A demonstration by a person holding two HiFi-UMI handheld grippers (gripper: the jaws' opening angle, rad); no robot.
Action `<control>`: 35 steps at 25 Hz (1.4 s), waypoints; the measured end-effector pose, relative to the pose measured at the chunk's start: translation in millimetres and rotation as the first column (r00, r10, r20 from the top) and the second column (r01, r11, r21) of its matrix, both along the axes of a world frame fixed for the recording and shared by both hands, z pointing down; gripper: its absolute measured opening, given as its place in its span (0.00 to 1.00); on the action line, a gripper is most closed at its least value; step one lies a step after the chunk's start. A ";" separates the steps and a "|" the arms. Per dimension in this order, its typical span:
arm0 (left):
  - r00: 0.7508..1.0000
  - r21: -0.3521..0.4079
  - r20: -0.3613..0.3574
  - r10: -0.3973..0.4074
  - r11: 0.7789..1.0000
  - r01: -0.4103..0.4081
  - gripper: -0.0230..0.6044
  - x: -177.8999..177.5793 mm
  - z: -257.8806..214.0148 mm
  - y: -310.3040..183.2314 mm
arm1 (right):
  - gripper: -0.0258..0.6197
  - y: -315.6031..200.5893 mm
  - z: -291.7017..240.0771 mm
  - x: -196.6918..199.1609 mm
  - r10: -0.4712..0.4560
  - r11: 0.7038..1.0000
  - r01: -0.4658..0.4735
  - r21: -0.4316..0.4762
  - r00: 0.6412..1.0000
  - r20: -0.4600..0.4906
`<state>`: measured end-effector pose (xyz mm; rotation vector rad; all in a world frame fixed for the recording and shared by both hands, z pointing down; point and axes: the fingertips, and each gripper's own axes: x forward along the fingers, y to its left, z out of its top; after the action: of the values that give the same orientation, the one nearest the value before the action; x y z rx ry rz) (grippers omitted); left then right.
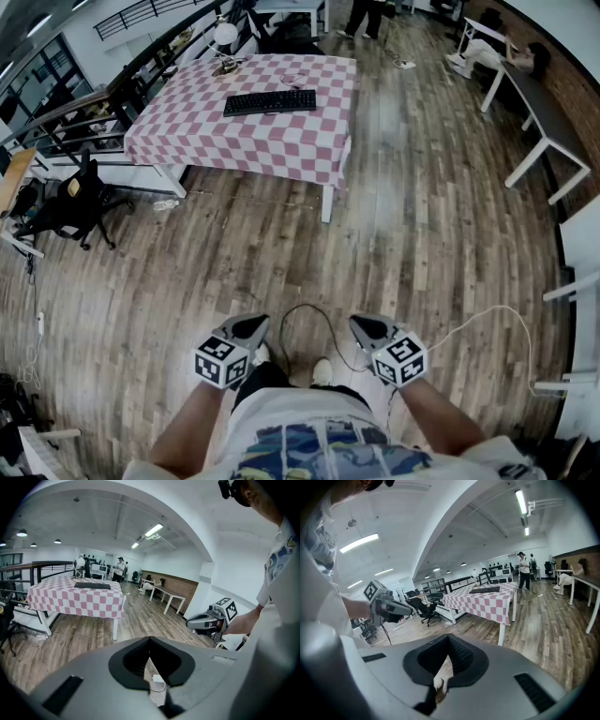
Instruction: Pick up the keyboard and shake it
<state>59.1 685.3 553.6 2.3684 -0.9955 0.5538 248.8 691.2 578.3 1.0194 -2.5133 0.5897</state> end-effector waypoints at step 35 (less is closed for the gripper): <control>0.990 0.049 -0.121 0.069 0.997 -0.063 0.16 -140.5 1.9 -354.0 | 0.29 -356.8 -4.5 -143.0 0.079 0.997 -0.079 0.003 0.993 -0.092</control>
<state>-81.4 331.3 555.5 2.4501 -0.8867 0.4080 105.8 334.5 573.8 1.1247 -2.4016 0.5528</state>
